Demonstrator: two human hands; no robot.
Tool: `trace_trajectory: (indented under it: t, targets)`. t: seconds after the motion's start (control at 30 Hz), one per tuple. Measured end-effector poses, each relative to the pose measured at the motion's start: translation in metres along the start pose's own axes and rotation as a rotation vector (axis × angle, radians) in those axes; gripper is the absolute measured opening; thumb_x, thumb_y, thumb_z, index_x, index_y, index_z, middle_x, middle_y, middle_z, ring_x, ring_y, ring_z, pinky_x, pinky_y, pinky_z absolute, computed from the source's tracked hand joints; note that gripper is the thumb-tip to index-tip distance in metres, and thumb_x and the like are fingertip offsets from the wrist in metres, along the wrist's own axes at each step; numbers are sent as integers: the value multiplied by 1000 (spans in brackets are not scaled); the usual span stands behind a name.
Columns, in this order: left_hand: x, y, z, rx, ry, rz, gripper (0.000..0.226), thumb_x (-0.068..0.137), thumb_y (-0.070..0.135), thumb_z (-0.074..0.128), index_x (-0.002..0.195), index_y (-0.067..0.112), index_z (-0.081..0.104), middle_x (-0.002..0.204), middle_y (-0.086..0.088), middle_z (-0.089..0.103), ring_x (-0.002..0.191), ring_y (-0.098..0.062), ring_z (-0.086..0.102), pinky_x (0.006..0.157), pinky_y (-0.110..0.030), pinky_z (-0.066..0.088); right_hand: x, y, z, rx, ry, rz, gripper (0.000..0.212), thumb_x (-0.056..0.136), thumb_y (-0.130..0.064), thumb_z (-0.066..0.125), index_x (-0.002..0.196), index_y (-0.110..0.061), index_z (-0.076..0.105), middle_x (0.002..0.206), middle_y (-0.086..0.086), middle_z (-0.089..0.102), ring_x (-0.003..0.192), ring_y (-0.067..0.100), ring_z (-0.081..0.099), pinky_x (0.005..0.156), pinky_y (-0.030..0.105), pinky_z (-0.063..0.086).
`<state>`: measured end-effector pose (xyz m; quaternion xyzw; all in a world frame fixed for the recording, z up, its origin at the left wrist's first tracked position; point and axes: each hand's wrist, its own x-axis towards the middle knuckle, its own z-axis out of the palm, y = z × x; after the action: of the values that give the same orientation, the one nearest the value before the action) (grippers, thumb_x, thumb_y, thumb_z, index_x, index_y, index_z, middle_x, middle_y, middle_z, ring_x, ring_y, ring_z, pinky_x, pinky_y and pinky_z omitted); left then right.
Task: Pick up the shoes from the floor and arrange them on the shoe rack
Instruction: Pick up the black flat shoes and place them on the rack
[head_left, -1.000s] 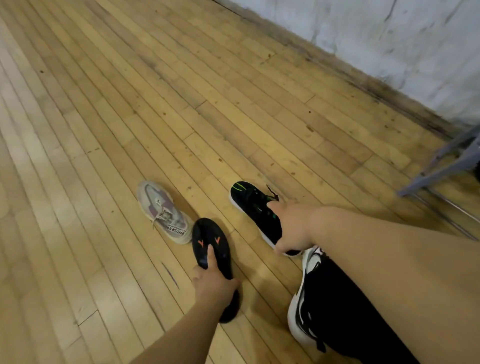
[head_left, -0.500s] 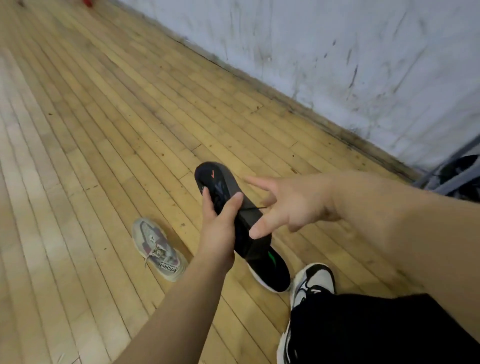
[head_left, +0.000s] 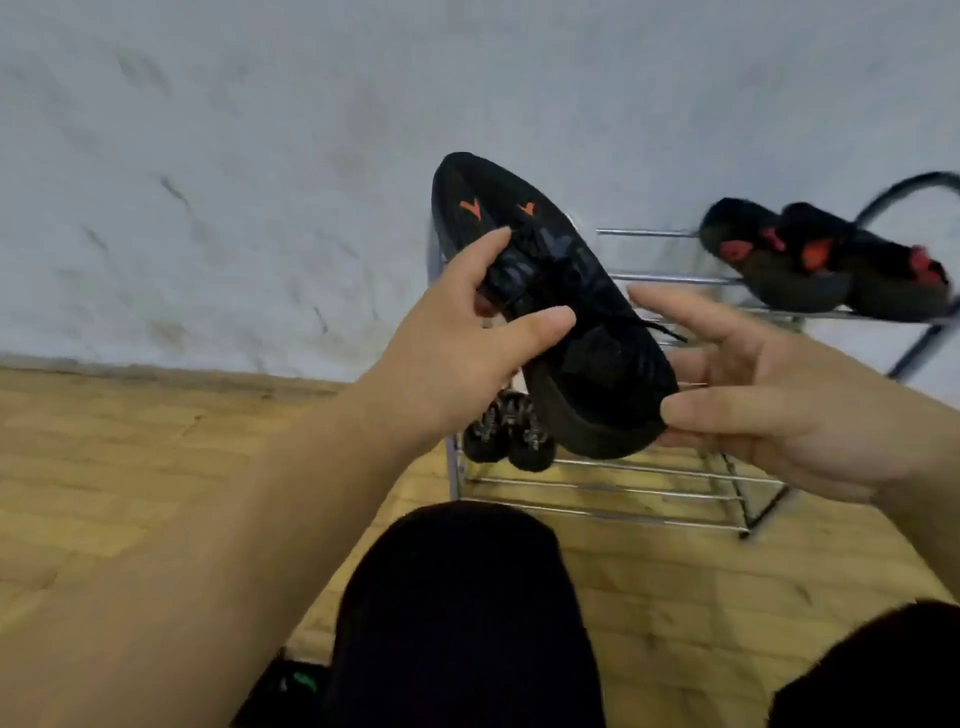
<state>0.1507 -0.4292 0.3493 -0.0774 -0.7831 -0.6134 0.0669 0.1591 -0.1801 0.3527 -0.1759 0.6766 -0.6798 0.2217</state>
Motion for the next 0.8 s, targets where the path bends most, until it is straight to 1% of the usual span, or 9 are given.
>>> trace_trajectory:
  t: [0.1, 0.2, 0.3, 0.4, 0.5, 0.6, 0.67, 0.73, 0.8]
  targets:
    - [18, 34, 97, 83, -224, 81, 87, 85, 40, 84, 156, 40, 34, 130, 24, 59, 119, -5, 63, 102, -29, 53, -82, 23, -65, 89, 291, -58, 108, 48, -26, 104, 145, -35, 57, 133, 18, 68, 120, 36, 67, 96, 48, 58]
    - [24, 51, 199, 126, -425, 120, 90, 84, 33, 85, 157, 36, 31, 134, 20, 59, 115, -10, 66, 98, -20, 52, -163, 56, -115, 202, 587, -104, 94, 57, -14, 99, 141, -32, 61, 126, 20, 71, 120, 36, 68, 92, 41, 60]
    - [18, 53, 303, 198, -646, 127, 96, 86, 29, 84, 160, 32, 24, 136, 15, 57, 106, -9, 65, 85, -9, 50, -240, 101, -146, 281, 784, -76, 102, 51, -26, 104, 143, -29, 60, 132, 21, 68, 121, 35, 67, 97, 42, 57]
    - [-2, 38, 394, 314, -878, 96, 101, 87, 34, 84, 163, 35, 18, 154, 7, 48, 124, -16, 59, 99, -29, 52, -303, 150, -160, 348, 954, 12, 111, 44, -32, 106, 144, -28, 57, 130, 18, 70, 120, 33, 68, 99, 43, 57]
    - [-30, 9, 461, 409, -1004, -9, 102, 84, 34, 86, 163, 36, 21, 159, 3, 43, 129, -24, 57, 96, -39, 58, -351, 195, -163, 372, 1063, 132, 93, 62, -18, 98, 144, -27, 55, 124, 13, 74, 118, 33, 69, 106, 51, 51]
    - [-47, -8, 509, 497, -1102, -30, 103, 83, 34, 88, 163, 34, 23, 160, 2, 42, 135, -26, 53, 100, -39, 54, -390, 233, -166, 355, 1128, 292, 68, 83, -5, 81, 141, -30, 56, 124, 9, 74, 113, 29, 72, 103, 48, 54]
    - [-42, -10, 526, 596, -1131, 92, 102, 83, 31, 87, 163, 35, 23, 160, 1, 43, 136, -26, 52, 96, -34, 50, -409, 254, -173, 360, 1181, 376, 62, 84, -8, 79, 138, -31, 60, 126, 8, 72, 111, 26, 72, 99, 44, 57]
    - [-32, -11, 534, 690, -1131, 201, 103, 84, 26, 87, 163, 35, 22, 159, 0, 44, 137, -27, 51, 101, -36, 49, -421, 277, -184, 358, 1262, 460, 58, 87, -14, 80, 138, -33, 60, 125, 4, 71, 108, 21, 73, 94, 39, 59]
    - [-24, -17, 540, 741, -1123, 213, 104, 83, 24, 87, 163, 35, 23, 156, -1, 48, 134, -27, 55, 103, -39, 50, -427, 306, -197, 339, 1374, 571, 59, 88, -23, 82, 140, -33, 57, 122, 1, 70, 105, 19, 71, 90, 35, 58]
